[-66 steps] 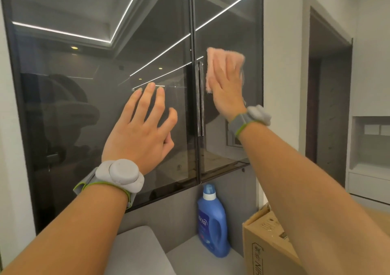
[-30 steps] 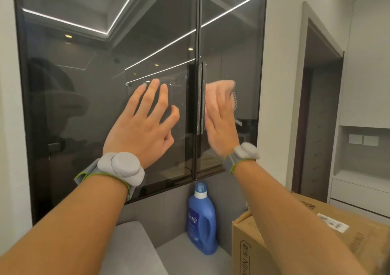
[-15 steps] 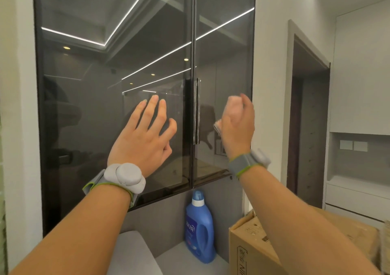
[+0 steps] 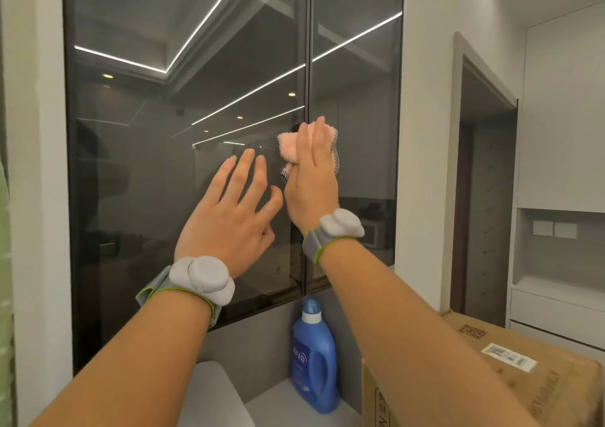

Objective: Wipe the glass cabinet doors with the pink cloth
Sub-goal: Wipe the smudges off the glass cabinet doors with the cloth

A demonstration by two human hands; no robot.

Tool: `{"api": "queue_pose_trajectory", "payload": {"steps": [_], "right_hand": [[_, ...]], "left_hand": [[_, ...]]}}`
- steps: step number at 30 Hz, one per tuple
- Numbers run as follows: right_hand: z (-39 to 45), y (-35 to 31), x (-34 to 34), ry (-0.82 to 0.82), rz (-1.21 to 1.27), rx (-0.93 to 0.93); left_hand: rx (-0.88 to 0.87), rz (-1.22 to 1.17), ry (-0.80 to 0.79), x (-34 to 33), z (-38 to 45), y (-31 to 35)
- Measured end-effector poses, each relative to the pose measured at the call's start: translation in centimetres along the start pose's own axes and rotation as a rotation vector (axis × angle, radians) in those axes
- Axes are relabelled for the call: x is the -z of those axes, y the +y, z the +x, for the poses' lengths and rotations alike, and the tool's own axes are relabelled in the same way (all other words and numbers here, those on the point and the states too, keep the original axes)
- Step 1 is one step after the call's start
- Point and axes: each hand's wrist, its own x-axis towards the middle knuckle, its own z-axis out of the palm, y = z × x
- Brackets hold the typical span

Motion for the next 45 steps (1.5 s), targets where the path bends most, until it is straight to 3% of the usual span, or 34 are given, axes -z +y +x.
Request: {"api": "queue_pose_trajectory", "payload": {"steps": [4,7,12,16,20,23,30,32,36,42,45], "right_hand": [[-3.5,1.0,0.0,-0.037,-0.071,0.051],[-4.9,1.5,1.0,-0.061,0.035,0.056],[0.1,0.5,2.9,0.232,0.235,-0.132],[1.5,-0.6,1.9,0.173,0.144,-0.087],[-3.1,0.0,-0.2,0.104,-0.026,0.072],[-5.0,0.8,-0.8,0.062,-0.051,0.061],[0.3,0.1,0.2,-0.107,-0.394,0.198],[1.1,0.1,0.3,-0.179,-0.372,0.155],[-0.4,0.6,0.5,-0.073,-0.151,0.119],[-5.2,2.2,-0.4,-0.115,-0.16,0.142],[-3.2,1.8,-0.3,-0.145,-0.233,0.204]], "left_hand": [[-0.001,-0.014,-0.003,0.1,0.0,0.0],[0.004,-0.018,-0.011,0.3,0.0,0.0],[0.008,0.01,-0.019,0.4,0.1,0.1],[0.002,0.005,-0.011,0.3,0.0,0.1],[0.008,-0.009,0.006,0.2,0.0,0.1],[0.01,-0.013,0.0,0.3,0.0,0.1],[0.014,0.018,-0.015,0.5,0.0,0.2],[0.017,0.011,-0.013,0.5,0.1,0.1],[0.015,-0.005,-0.007,0.3,0.1,0.2],[0.012,-0.019,-0.023,0.6,0.0,0.0],[0.003,-0.005,-0.04,0.9,0.0,0.2]]}}
